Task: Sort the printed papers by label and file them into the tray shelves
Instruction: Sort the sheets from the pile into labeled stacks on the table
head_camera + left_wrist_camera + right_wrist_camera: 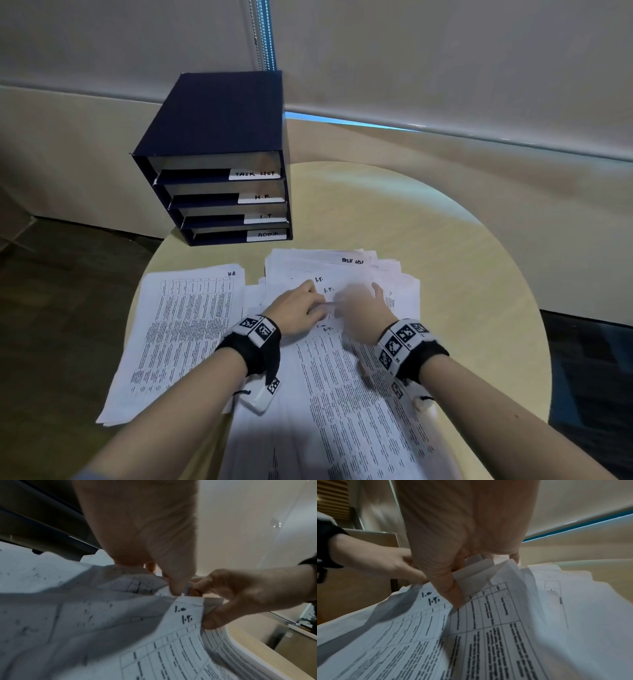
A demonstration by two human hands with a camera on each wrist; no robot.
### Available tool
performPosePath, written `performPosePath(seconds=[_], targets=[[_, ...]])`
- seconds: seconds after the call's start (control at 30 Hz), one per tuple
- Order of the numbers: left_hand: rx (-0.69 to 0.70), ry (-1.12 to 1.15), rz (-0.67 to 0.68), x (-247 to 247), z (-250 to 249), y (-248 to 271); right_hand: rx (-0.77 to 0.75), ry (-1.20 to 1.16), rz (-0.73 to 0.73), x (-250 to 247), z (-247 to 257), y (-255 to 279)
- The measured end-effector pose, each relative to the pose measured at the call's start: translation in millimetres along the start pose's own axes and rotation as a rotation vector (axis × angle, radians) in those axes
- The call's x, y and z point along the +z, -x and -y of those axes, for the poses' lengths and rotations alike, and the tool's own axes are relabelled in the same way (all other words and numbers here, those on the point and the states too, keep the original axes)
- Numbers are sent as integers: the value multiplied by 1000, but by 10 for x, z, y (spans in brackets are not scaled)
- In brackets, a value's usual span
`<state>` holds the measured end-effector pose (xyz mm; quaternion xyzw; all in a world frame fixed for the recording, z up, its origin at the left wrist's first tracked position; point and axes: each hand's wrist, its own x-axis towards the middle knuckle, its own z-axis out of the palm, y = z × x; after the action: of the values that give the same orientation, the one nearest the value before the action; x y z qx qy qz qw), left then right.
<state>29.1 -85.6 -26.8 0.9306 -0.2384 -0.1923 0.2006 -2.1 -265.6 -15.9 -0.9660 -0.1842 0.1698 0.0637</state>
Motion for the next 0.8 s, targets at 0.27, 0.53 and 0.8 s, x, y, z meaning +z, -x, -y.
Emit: performPosePath(seconds=[0.27, 0.53, 0.8], targets=[[-252, -7, -107, -99, 250, -141, -47, -70, -74, 191, -15, 181], [83, -266, -167, -137, 206, -100, -73, -125, -126, 243, -33, 273], [47, -235, -66, -108, 123, 138, -98, -115, -145, 230, -16, 328]])
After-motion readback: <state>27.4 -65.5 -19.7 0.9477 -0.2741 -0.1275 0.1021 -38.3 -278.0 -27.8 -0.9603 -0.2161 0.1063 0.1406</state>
